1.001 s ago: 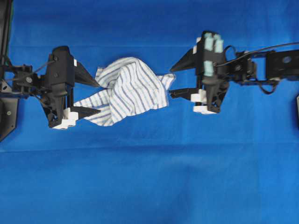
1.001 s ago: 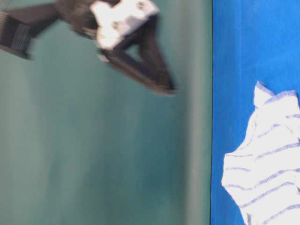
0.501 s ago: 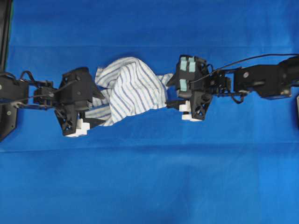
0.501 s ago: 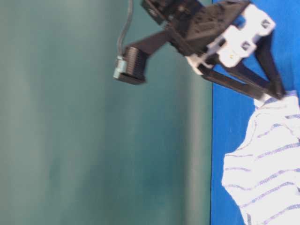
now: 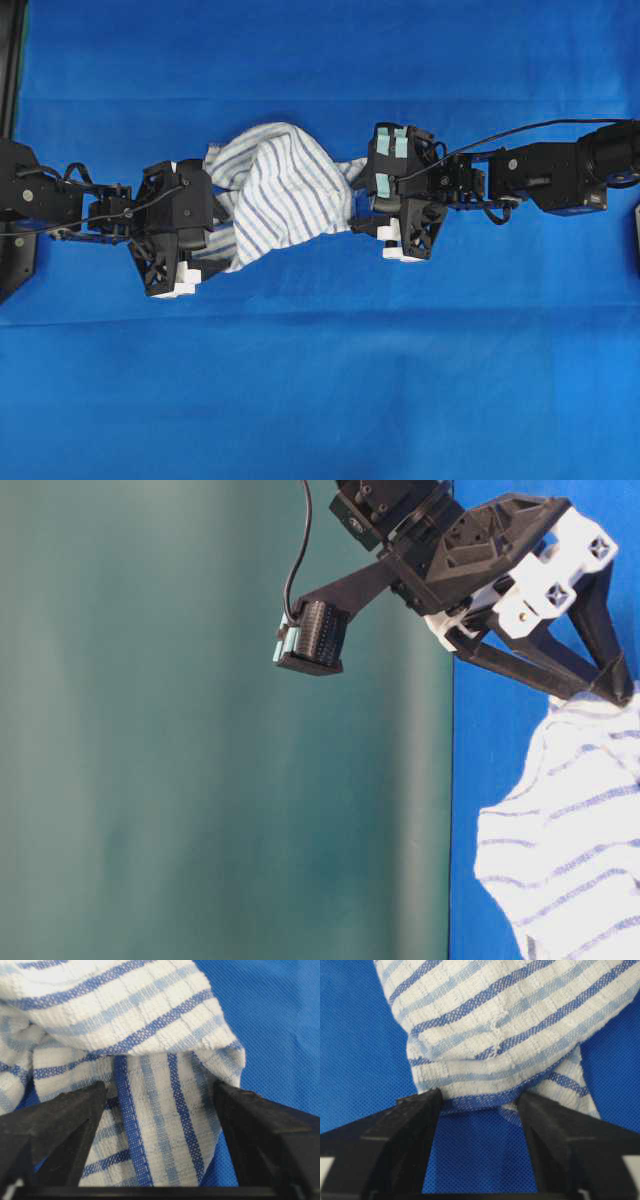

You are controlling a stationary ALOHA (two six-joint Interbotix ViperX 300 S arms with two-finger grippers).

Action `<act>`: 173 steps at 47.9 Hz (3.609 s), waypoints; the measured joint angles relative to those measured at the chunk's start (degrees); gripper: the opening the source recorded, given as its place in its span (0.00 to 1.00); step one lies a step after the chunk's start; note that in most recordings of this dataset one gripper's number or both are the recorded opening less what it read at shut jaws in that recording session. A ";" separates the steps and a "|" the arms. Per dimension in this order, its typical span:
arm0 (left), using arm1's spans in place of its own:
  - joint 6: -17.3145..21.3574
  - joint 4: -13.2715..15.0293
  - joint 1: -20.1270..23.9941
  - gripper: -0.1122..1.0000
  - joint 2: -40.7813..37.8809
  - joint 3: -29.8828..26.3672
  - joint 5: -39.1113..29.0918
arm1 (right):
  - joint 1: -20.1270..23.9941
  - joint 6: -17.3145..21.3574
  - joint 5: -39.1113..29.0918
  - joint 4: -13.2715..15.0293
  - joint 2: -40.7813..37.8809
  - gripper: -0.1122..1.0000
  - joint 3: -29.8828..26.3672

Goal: Lift the towel with both arms.

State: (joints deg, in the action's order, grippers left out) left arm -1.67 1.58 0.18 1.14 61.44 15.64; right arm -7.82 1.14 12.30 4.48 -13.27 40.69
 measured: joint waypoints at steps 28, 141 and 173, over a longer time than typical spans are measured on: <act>0.09 0.00 0.70 0.12 1.32 -1.14 -3.96 | -0.09 -0.53 -3.52 0.09 1.93 0.13 -0.09; 1.67 -0.09 6.06 0.94 29.18 -34.98 -40.08 | -0.09 0.00 -37.71 5.27 44.82 0.69 -14.50; 1.32 -0.09 0.70 0.94 21.45 -15.12 -16.52 | 0.44 5.19 -20.21 1.76 41.22 0.69 4.04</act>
State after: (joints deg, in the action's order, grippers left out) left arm -0.35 1.49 0.88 22.59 46.32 -0.88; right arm -7.38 6.33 -7.91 6.24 27.95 44.74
